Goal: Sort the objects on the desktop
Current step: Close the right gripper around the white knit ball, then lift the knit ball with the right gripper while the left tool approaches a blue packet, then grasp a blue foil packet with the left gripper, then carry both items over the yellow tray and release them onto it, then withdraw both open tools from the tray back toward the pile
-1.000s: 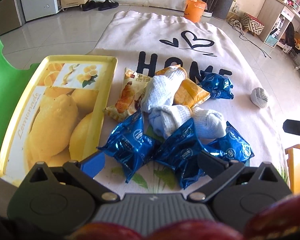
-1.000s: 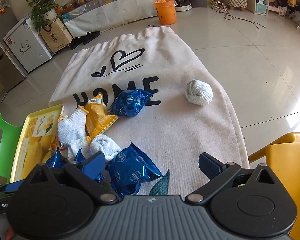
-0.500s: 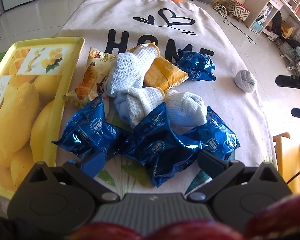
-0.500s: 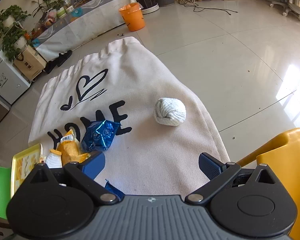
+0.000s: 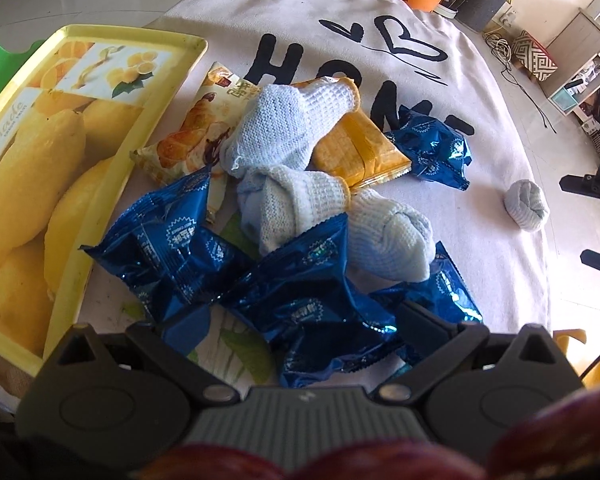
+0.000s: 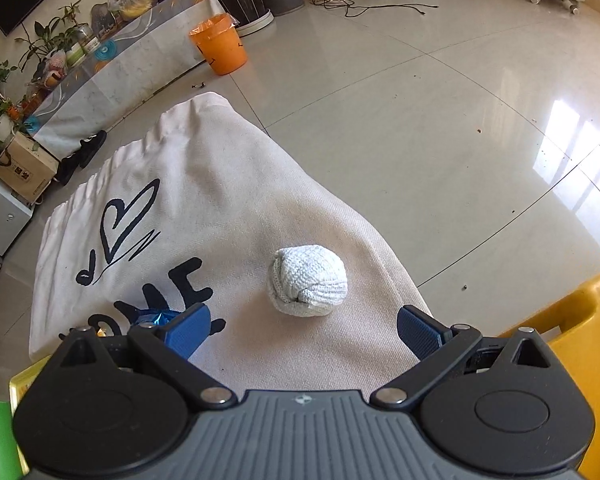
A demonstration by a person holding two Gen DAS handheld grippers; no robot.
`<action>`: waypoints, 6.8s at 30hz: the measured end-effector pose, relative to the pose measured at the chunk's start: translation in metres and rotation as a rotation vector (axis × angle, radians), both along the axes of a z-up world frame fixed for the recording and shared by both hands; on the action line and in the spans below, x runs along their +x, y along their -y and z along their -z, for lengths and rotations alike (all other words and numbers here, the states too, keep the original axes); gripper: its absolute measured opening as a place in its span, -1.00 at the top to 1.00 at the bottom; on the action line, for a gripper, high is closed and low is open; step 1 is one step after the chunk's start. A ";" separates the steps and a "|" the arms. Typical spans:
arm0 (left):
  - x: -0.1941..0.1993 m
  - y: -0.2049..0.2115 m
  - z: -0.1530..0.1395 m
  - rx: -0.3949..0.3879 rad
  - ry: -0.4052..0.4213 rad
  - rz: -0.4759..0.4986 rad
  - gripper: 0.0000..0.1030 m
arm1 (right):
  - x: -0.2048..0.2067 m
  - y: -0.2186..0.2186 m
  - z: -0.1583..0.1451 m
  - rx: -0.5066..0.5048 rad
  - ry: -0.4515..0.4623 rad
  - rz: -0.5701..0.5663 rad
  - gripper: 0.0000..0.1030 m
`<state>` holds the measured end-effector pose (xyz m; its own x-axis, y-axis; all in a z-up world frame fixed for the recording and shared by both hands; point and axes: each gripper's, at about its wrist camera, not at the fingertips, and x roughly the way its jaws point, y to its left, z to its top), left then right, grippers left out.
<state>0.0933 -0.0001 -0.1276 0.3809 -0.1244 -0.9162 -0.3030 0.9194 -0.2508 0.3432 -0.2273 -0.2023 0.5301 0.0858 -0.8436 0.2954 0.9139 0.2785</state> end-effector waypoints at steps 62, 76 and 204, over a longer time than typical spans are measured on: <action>0.008 0.003 0.035 -0.107 -0.098 -0.074 -0.99 | 0.018 -0.090 0.045 0.063 -0.160 -0.323 -0.45; 0.012 -0.019 0.035 -0.228 -0.095 -0.209 -0.99 | 0.019 -0.093 0.051 0.060 -0.176 -0.334 -0.45; -0.032 -0.187 -0.037 0.108 0.145 -0.482 -0.88 | -0.027 -0.308 -0.014 0.356 0.108 -0.613 -0.55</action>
<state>0.0617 0.1866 -0.0911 0.4954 0.1891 -0.8478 -0.6678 0.7072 -0.2324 0.3165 0.0809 -0.1885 0.3774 0.6552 -0.6544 -0.2876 0.7547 0.5897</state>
